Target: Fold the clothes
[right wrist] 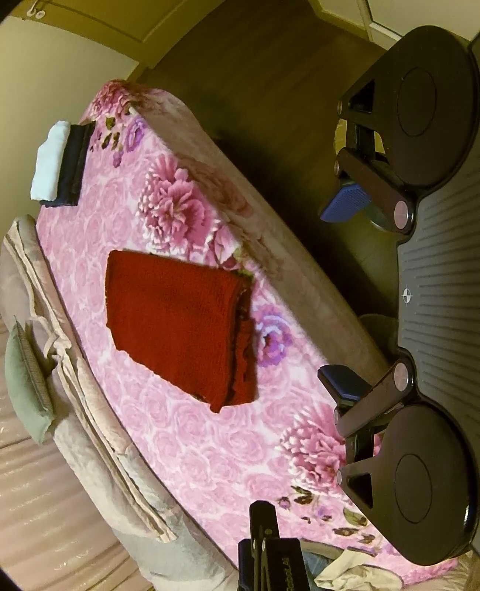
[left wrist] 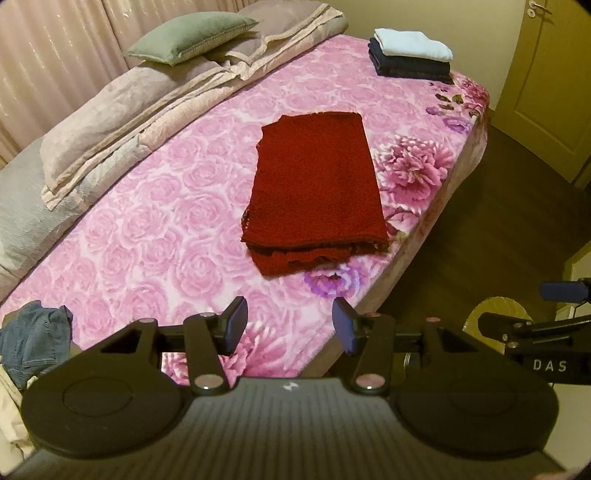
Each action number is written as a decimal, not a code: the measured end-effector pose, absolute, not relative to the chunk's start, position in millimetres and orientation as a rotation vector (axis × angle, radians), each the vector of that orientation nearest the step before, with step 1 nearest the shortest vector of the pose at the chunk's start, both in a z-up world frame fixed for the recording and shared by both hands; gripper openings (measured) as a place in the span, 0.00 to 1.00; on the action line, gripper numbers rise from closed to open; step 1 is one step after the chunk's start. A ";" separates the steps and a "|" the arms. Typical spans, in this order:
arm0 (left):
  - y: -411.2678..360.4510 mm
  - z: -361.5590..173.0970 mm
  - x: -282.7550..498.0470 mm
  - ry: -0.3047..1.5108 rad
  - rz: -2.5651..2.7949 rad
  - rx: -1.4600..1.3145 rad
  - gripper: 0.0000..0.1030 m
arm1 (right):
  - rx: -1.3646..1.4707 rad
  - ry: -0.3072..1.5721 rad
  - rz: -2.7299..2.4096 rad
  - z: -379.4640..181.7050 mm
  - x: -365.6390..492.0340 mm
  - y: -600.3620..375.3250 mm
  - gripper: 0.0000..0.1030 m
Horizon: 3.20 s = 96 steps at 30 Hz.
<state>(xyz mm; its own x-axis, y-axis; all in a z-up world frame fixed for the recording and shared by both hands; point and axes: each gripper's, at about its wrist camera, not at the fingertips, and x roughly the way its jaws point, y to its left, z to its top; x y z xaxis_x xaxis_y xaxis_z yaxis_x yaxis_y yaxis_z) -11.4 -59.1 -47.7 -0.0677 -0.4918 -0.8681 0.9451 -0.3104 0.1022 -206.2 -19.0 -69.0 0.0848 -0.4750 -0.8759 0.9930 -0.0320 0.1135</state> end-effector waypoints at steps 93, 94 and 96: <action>-400.3 -331.8 132.1 1.859 -1.796 0.256 0.13 | 1.633 -0.036 -0.861 -306.0 -332.8 -300.1 0.09; -408.0 -322.5 132.0 1.850 -1.815 0.234 0.13 | 1.627 -0.064 -0.853 -299.3 -336.8 -308.4 0.09; -430.2 -307.1 124.0 1.836 -1.844 0.200 0.13 | 1.618 -0.122 -0.838 -287.7 -347.4 -326.8 0.09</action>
<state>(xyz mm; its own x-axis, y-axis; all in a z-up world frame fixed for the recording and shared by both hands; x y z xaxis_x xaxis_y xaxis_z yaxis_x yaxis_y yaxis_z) 124.0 -430.2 -307.1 -0.8509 -0.2581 -0.4576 0.4588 0.0596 -0.8866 -347.4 -326.8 -287.7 0.7305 -0.5182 -0.4448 0.3702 -0.2467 0.8956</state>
